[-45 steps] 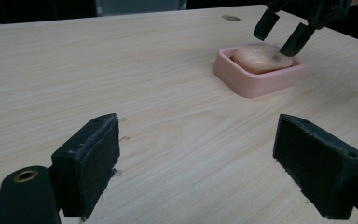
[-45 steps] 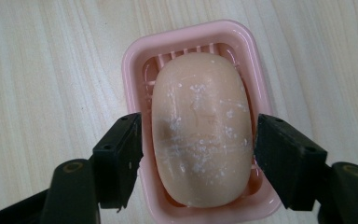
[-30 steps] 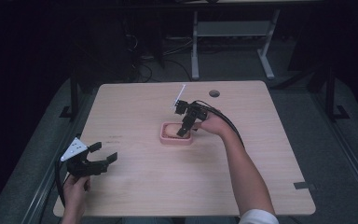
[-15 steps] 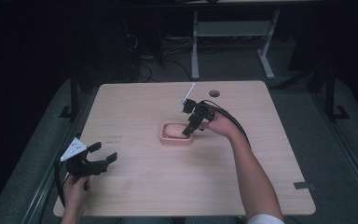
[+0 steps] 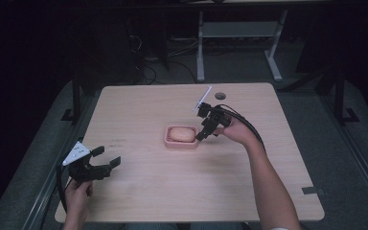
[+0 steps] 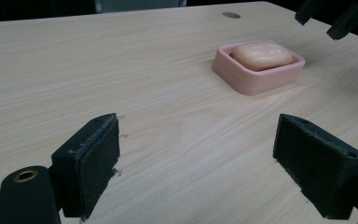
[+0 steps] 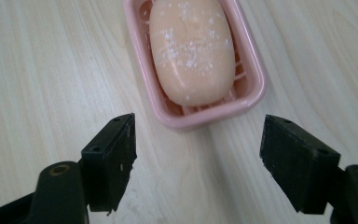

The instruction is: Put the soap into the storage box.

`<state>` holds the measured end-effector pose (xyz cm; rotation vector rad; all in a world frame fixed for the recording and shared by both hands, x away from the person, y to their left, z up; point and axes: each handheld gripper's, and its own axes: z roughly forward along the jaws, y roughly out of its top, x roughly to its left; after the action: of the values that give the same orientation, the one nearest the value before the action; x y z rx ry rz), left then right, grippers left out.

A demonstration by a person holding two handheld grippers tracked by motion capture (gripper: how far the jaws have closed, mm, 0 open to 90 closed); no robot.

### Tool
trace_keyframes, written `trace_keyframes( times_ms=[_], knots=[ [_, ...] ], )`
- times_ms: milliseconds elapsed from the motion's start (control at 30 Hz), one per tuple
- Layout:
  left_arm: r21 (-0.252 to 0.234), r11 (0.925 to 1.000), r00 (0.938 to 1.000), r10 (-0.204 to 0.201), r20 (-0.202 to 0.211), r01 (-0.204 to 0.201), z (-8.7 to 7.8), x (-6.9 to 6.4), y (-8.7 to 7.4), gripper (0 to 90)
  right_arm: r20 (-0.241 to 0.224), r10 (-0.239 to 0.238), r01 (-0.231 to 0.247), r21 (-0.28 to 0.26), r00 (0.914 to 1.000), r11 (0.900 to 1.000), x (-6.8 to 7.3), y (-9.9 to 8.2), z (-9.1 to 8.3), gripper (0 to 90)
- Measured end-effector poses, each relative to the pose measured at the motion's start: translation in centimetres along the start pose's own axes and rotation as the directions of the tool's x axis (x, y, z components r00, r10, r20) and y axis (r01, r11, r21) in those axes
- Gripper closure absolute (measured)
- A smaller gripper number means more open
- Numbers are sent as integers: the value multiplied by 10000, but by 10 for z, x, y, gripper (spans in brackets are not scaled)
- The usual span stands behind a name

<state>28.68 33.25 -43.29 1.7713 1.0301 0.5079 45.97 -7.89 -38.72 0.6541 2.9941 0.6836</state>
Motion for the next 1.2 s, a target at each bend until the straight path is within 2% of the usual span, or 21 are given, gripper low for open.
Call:
trace_keyframes(
  times_ms=[67, 167, 600, 800, 967, 1033, 1200],
  knots=[
    [0, 10000, 10000, -4, -8, 4, 0, 0, 0, 142, 44, 1, -1, 17, 10000, 10000, 0, -2, -2, 262],
    [6, 10000, 10000, -9, 19, 9, 0, -1, 0, 143, 105, 37, -34, -245, 9999, 9997, 0, -8, -6, 262],
    [28, 10000, 10000, -5, 18, 5, 1, -1, 0, 143, 20, 292, -291, -139, 9996, 9995, 1, -22, -8, 261],
    [98, 9999, 10000, 71, 24, -71, 1, -1, 0, 143, 111, 254, -249, -429, 9996, 9988, 4, -28, -14, 262],
    [96, 9999, 10000, 51, 33, -51, 1, -1, 0, 143, 99, 354, -348, -508, 9993, 9981, 5, -38, -15, 262],
    [69, 10000, 10000, 38, 32, -38, 1, -2, 0, 143, 31, 447, -445, -344, 9990, 9984, 5, -42, -15, 259],
    [53, 10000, 10000, -4, 51, 4, 2, -2, 0, 143, 68, 571, -566, -606, 9983, 9966, 5, -53, -18, 260]
  ],
)
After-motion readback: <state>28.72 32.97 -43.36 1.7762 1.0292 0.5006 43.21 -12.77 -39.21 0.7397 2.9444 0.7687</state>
